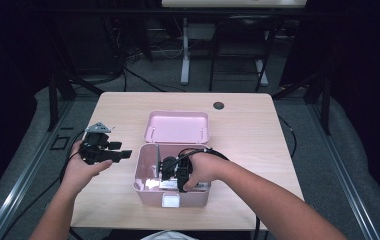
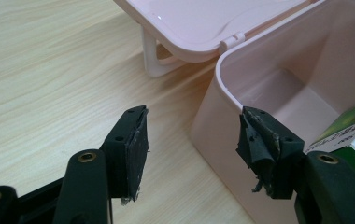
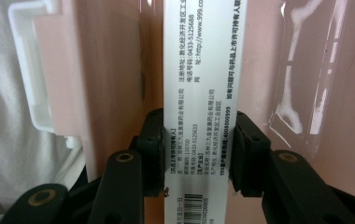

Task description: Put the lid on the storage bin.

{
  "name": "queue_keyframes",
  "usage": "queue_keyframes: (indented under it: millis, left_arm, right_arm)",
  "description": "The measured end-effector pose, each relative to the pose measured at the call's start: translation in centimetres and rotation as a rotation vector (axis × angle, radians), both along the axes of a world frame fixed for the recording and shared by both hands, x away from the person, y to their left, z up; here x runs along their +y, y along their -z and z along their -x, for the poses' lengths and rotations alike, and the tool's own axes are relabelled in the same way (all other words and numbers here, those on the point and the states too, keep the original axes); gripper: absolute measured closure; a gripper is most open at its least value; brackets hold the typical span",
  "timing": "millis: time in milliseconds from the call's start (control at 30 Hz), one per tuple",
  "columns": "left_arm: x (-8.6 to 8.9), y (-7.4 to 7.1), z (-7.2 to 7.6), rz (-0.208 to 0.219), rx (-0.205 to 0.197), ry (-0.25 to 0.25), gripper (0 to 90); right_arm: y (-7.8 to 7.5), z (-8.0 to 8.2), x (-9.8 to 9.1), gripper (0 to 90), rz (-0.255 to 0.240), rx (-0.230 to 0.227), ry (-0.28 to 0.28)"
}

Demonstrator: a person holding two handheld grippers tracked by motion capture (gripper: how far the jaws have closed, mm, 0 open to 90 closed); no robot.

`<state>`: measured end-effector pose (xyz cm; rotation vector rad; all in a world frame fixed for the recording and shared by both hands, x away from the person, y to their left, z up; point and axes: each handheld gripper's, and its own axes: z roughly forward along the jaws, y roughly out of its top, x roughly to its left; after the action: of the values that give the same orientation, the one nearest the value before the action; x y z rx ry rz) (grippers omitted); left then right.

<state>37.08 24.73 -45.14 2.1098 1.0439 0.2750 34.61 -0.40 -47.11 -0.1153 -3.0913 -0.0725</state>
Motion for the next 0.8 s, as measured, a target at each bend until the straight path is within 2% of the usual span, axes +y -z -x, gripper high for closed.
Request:
queue_keyframes:
  millis: [133, 300, 367, 533, 567, 800]
  left_arm:
    - [-0.01, 0.01, 0.01, 0.0, -0.001, -0.001, 42.3]
    - [0.02, -0.05, 0.02, -0.001, 0.002, 0.002, 42.3]
    - [-0.06, 0.02, 0.06, 0.001, -0.01, -0.008, 42.4]
    - [0.03, -0.03, 0.02, 0.003, -0.001, 0.0, 42.3]
    - [-0.05, 0.02, 0.06, 0.0, -0.014, -0.014, 42.3]
    - [0.01, -0.04, 0.02, -0.001, 0.001, 0.001, 42.3]
  right_arm:
    - [0.01, -0.12, -0.02, 60.2, -0.003, 0.008, 0.01]
    - [-0.86, -0.24, -0.13, 60.5, -0.047, 0.015, 0.036]
    - [-0.91, -0.23, -0.21, 60.4, -0.042, 0.016, 0.04]
    - [-0.88, -0.22, -0.31, 60.9, -0.04, 0.014, 0.045]
    - [-0.88, -0.2, -0.29, 61.1, -0.04, 0.012, 0.045]
    - [-0.9, -0.12, -0.2, 61.6, -0.035, 0.019, 0.052]
